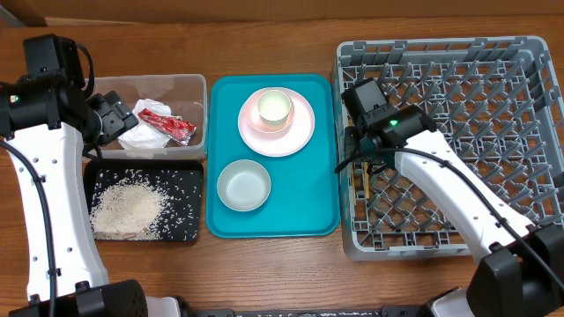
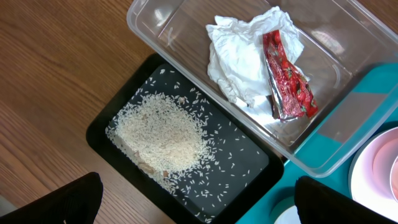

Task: Sort waste into correct bins and load items into the dishwasher
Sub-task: 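Swing right gripper over to the white cup on the pink plate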

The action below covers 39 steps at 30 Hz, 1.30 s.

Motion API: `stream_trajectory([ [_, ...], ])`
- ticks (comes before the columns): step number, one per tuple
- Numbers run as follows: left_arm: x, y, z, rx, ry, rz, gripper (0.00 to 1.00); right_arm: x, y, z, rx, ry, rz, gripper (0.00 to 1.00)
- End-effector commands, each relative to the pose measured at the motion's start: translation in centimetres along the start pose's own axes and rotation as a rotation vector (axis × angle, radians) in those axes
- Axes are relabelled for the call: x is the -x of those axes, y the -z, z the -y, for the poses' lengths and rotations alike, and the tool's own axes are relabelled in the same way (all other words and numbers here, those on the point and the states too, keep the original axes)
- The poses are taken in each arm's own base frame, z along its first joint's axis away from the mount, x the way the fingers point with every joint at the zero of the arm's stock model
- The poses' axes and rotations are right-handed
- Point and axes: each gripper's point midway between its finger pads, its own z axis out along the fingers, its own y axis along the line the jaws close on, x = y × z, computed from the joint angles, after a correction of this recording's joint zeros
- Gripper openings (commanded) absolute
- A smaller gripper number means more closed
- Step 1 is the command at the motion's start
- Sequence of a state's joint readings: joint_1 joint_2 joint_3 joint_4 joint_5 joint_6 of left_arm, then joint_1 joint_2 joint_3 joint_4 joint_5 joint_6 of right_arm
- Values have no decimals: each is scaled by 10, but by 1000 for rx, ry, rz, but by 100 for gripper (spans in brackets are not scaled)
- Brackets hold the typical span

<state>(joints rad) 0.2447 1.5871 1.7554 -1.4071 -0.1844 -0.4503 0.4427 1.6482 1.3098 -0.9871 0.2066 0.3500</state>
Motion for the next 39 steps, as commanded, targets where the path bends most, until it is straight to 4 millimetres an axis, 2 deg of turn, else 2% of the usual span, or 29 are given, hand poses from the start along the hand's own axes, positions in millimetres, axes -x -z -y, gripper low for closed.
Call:
stream_trajectory([
  [1, 4, 2, -1, 2, 8, 12, 100, 2, 2, 4, -5, 60, 18, 12],
  [11, 4, 2, -1, 2, 8, 12, 100, 1, 2, 5, -7, 61, 14, 12],
  [15, 4, 2, -1, 2, 8, 12, 100, 3, 2, 8, -27, 60, 27, 17],
  [26, 4, 2, -1, 2, 8, 12, 100, 4, 2, 10, -37, 56, 30, 19],
  [30, 4, 2, -1, 2, 8, 12, 100, 13, 5, 6, -23, 49, 64, 19],
  [32, 4, 2, -1, 2, 8, 12, 100, 22, 15, 4, -14, 45, 83, 19],
  [34, 4, 2, -1, 2, 8, 12, 100, 33, 35, 3, -3, 45, 96, 19],
  [37, 4, 2, -1, 2, 8, 12, 100, 59, 82, 0, 26, 36, 161, 21],
  [39, 4, 2, -1, 2, 8, 12, 100, 82, 127, -10, 102, 69, 242, 29],
])
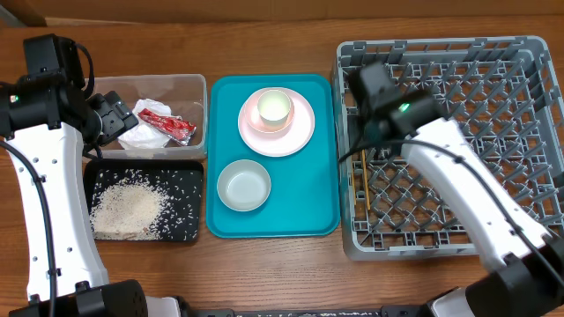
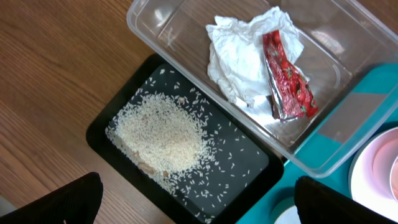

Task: Sort waste into correct bins and load items into the dishwasher
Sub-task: 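Swing right gripper over to the white cup on the pink plate, then lower right gripper into the white cup and grip its rim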

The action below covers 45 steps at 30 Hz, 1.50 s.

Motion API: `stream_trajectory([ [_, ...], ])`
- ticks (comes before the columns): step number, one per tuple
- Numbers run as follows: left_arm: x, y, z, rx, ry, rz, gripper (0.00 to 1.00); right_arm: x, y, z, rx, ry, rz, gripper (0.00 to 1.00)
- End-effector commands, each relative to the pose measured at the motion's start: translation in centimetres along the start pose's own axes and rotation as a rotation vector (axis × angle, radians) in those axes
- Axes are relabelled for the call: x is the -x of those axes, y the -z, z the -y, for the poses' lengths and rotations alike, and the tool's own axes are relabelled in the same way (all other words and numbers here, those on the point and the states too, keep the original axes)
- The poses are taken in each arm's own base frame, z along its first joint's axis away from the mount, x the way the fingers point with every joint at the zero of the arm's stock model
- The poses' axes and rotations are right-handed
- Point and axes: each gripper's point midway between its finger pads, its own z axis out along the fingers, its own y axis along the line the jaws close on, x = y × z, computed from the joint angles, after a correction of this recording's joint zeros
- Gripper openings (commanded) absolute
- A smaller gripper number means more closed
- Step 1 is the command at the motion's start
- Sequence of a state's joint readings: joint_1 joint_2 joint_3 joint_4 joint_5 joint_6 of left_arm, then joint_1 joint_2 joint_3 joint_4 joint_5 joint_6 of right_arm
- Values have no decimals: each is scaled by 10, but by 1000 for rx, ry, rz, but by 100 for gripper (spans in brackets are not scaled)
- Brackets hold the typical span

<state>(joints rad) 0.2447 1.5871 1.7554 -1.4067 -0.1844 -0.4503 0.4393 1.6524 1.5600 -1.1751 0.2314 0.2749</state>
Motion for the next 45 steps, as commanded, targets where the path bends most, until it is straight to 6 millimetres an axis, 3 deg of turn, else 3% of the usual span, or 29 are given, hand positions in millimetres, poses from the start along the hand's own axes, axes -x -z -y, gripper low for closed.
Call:
stream_trajectory([
  [1, 4, 2, -1, 2, 7, 12, 100, 62, 87, -13, 142, 18, 229, 33],
  [3, 4, 2, -1, 2, 8, 12, 100, 84, 130, -20, 217, 19, 326, 39],
  [6, 4, 2, -1, 2, 8, 12, 100, 108, 182, -28, 311, 34, 454, 40],
  [8, 4, 2, -1, 2, 8, 12, 100, 120, 201, -34, 360, 41, 502, 43],
  [10, 4, 2, -1, 2, 8, 12, 100, 128, 202, -45, 397, 65, 512, 45],
  [13, 4, 2, -1, 2, 8, 12, 100, 134, 175, -60, 420, 79, 458, 45],
  [17, 4, 2, -1, 2, 8, 12, 100, 135, 113, -89, 428, 110, 321, 43],
  [18, 4, 2, -1, 2, 7, 12, 100, 131, 91, -104, 437, 129, 270, 42],
  [26, 4, 2, -1, 2, 7, 12, 100, 102, -7, -170, 375, 265, 110, 37],
  [34, 4, 2, -1, 2, 8, 12, 100, 75, -67, -193, 279, 320, 20, 37],
  [45, 4, 2, -1, 2, 7, 12, 100, 44, -117, -193, 252, 332, -84, 33],
])
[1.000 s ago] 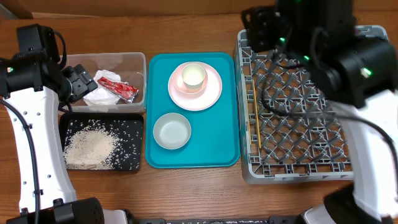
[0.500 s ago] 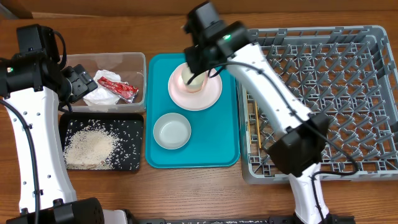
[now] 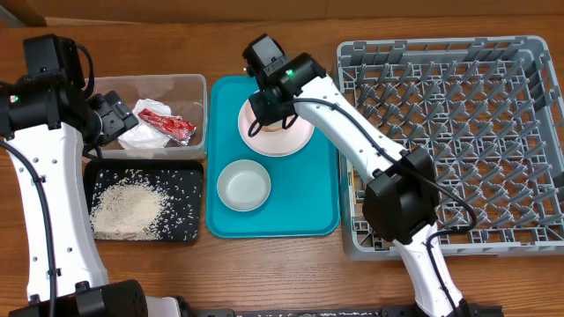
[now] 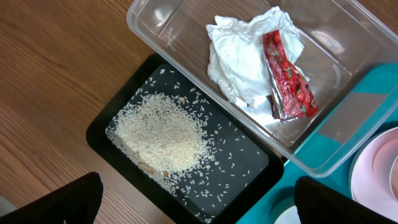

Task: Sort waste into correct bins and load items into the dishwasher
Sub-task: 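Lower right gripper into the white cup and grip its rim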

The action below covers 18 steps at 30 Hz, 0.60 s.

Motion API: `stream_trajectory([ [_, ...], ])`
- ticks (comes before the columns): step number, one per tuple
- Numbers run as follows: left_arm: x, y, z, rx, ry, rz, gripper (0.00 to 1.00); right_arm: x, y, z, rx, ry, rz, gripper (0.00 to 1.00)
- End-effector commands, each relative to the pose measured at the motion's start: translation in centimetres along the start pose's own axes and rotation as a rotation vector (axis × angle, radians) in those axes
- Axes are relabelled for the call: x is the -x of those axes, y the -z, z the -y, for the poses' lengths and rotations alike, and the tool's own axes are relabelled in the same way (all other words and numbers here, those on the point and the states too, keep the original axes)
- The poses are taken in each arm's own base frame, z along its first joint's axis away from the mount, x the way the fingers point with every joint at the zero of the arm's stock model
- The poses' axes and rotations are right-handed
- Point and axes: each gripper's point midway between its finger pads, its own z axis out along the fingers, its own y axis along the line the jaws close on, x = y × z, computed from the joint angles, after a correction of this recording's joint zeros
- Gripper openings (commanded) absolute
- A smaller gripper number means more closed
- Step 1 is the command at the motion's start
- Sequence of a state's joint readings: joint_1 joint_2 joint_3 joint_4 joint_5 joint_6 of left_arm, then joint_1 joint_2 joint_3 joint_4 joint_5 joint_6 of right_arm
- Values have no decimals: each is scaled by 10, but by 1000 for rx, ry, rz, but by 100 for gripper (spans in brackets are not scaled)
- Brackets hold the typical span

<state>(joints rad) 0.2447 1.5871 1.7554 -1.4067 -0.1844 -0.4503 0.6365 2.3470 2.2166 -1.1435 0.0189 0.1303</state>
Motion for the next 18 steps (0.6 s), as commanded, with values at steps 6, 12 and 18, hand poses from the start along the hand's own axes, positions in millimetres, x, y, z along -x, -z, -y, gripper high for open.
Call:
stream_trajectory([
  [6, 4, 2, -1, 2, 7, 12, 100, -9, -15, 5, -22, 2, -33, 29],
  [12, 4, 2, -1, 2, 8, 12, 100, -1, -5, 5, -17, 0, -7, 28],
  [18, 4, 2, -1, 2, 7, 12, 100, 20, 24, -8, 3, 13, 65, 28],
])
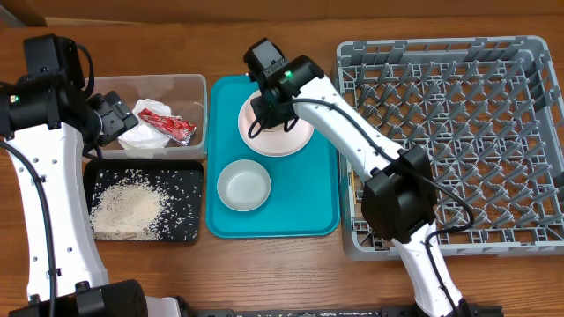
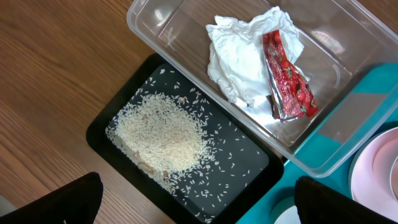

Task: Sort waste into correct bins and load items into the dishwasher
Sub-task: 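Lower right gripper into the white cup and grip its rim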

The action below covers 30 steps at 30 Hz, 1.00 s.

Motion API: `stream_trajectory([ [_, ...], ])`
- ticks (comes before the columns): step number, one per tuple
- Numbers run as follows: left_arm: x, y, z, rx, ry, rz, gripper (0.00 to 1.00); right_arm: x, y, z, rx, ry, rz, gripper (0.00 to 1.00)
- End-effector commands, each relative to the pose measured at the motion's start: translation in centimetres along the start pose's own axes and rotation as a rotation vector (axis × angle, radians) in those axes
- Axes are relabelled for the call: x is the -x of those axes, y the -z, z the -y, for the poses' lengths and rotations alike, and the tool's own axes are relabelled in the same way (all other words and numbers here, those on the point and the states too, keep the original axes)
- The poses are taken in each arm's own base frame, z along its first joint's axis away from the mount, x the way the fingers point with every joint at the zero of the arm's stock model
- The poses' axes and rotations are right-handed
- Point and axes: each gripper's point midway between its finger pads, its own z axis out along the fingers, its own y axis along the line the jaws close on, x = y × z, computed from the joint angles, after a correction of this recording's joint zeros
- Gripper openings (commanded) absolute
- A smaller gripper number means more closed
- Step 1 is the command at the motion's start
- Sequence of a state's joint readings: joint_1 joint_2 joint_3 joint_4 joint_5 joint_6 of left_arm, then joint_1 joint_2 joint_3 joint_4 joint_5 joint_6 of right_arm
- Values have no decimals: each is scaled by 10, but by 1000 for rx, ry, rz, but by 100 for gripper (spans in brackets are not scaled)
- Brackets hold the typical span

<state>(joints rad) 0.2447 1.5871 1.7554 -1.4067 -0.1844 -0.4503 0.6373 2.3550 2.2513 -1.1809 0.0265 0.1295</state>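
On the teal tray stand a pink plate and a white bowl. My right gripper hangs over the plate's middle and hides whatever sits there; its jaws cannot be made out. The grey dish rack fills the right side. My left gripper is wide open above the bins with nothing between its fingers. Crumpled tissue and a red wrapper lie in the clear bin. Loose rice covers the black tray.
The clear bin and black tray sit left of the teal tray. A thin yellowish item lies along the rack's left edge. Bare wooden table runs along the front.
The right gripper stays over the pink plate, shifted only slightly. The left arm and all objects are where they were.
At first the right gripper was at the rack's left edge, and a cup showed on the pink plate. It was still over the rack afterwards. Later it was over the plate, covering the cup, and remains there. The left gripper has stayed open above the bins.
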Motion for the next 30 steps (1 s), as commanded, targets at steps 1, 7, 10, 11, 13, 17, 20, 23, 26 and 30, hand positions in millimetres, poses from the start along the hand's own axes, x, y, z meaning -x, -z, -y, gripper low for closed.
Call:
stream_trajectory([
  [1, 4, 2, -1, 2, 8, 12, 100, 21, 21, -11, 15, 15, 79, 28],
  [7, 4, 2, -1, 2, 8, 12, 100, 20, 23, -29, 29, 45, 85, 28],
  [10, 4, 2, -1, 2, 8, 12, 100, 18, 22, -34, 32, 53, 84, 28],
  [11, 4, 2, -1, 2, 7, 12, 100, 18, 20, -35, 33, 55, 84, 28],
  [13, 4, 2, -1, 2, 8, 12, 100, 17, 16, -35, 32, 55, 82, 28],
  [17, 4, 2, -1, 2, 7, 12, 100, 12, 4, -32, 21, 55, 59, 28],
  [20, 4, 2, -1, 2, 7, 12, 100, 11, -1, -29, 4, 54, 52, 28],
  [23, 4, 2, -1, 2, 7, 12, 100, 10, -3, -28, -3, 54, 51, 28],
  [26, 4, 2, -1, 2, 7, 12, 100, 7, -6, -27, -6, 54, 40, 28],
  [30, 4, 2, -1, 2, 8, 12, 100, -1, -15, -25, -15, 55, 17, 28],
])
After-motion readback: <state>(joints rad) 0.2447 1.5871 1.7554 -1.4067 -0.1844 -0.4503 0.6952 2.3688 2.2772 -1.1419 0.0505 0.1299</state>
